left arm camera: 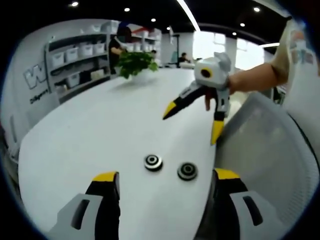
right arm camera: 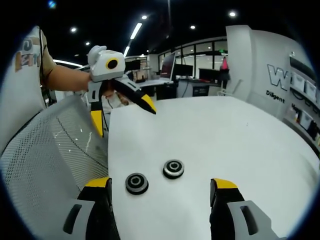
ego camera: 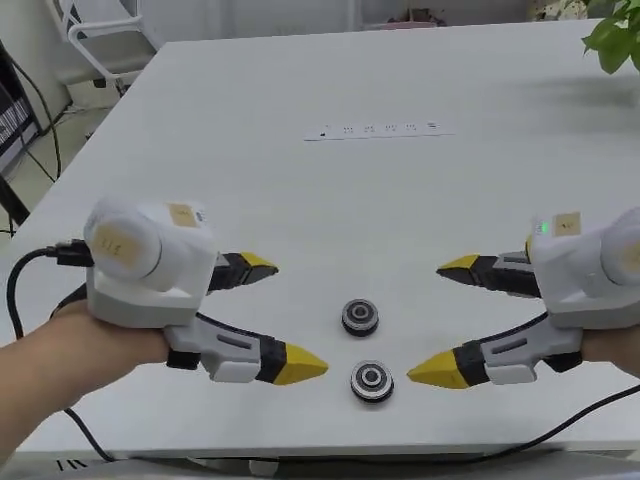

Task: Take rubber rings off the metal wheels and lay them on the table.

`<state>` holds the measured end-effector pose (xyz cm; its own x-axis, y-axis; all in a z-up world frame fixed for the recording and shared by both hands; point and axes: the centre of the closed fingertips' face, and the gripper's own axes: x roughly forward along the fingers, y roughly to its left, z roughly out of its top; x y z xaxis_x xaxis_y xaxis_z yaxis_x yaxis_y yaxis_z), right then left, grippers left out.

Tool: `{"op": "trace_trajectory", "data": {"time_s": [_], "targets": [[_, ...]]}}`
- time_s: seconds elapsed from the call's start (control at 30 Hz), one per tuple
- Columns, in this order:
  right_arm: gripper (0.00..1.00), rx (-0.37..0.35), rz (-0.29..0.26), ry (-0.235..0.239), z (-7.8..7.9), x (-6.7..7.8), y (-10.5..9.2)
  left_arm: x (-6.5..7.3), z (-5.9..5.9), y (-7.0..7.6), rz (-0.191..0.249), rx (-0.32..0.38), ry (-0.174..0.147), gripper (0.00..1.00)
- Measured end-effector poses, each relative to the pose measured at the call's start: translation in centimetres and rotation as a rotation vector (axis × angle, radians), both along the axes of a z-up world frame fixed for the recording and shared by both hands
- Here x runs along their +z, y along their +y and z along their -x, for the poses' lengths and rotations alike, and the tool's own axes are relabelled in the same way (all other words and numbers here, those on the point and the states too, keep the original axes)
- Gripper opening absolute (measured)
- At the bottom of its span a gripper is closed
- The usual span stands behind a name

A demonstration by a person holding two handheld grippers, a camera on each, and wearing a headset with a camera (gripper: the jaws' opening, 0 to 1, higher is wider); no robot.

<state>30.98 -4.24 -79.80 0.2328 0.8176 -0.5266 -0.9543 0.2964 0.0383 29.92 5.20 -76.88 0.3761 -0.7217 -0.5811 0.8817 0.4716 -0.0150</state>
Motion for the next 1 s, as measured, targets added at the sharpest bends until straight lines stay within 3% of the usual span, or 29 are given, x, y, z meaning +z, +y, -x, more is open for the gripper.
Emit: {"op": "trace_trajectory", "data": {"time_s": [0.27, 0.57, 1.0], "targets": [[0.72, 0.042, 0.013, 0.021, 0.2, -1.6, 0.4, -1.4, -0.2, -1.1, -0.012, -0.05, 0.023, 0.73], [0.62, 0.098, 0.014, 0.015, 0.8, -2.4, 1.4, -2.3, -0.2, -2.5, 0.0, -0.089, 0.044, 0.65], [0.49, 0.149, 0.042, 0.038, 1.6, -4.1, 1.5, -3.8, 0.9, -4.2, -0.022, -0.154, 0.074, 0.57]]}}
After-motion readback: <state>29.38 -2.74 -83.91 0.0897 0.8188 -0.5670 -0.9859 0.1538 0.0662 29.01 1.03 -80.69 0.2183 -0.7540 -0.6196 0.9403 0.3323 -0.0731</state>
